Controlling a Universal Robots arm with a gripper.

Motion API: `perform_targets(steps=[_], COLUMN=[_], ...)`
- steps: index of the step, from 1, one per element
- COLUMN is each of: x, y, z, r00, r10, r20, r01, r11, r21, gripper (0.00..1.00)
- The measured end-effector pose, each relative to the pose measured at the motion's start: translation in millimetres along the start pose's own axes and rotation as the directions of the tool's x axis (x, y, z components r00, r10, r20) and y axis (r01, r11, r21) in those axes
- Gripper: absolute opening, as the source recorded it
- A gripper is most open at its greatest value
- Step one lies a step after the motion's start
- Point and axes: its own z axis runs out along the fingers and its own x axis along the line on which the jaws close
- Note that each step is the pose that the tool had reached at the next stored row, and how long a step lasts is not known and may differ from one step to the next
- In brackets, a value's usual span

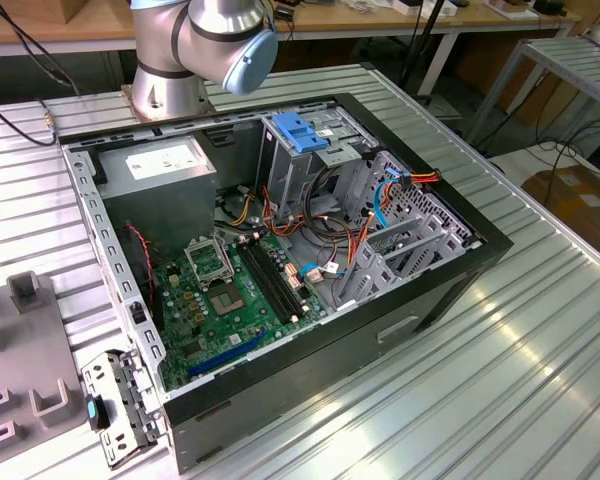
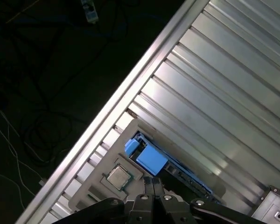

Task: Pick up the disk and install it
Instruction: 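Pick up the disk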

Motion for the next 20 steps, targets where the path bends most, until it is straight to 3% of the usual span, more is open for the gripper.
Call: perform_targets(steps=[3,6,8,10,11,13,16,20], x=[-0.1,-0.2,-0.2,-0.2,-0.2,-0.2,-0.3,-0.3], y=[-0.1,-0.1,-0.1,-0.1,-0.2,-0.2,-0.2,-0.2], z=[2.3,3.8,4.7,5.5,6.0,7.1,8.1,9.6], r00=[0.9989,0.9948,0.9898,0.982,0.9774,0.961,0.9451,0.9195], r10=[-0.047,-0.102,-0.142,-0.189,-0.212,-0.277,-0.327,-0.393], r20=[0.0015,0.0037,0.0045,0.0045,0.0044,0.0039,0.0035,0.0028], r01=[0.047,0.102,0.142,0.189,0.211,0.277,0.327,0.393], r11=[0.9989,0.9948,0.9898,0.982,0.9773,0.9609,0.945,0.9193], r21=[0.002,0.006,0.0081,0.01,0.0108,0.013,0.0149,0.0175], gripper=[0.11,0.11,0.11,0.11,0.11,0.11,0.11,0.17])
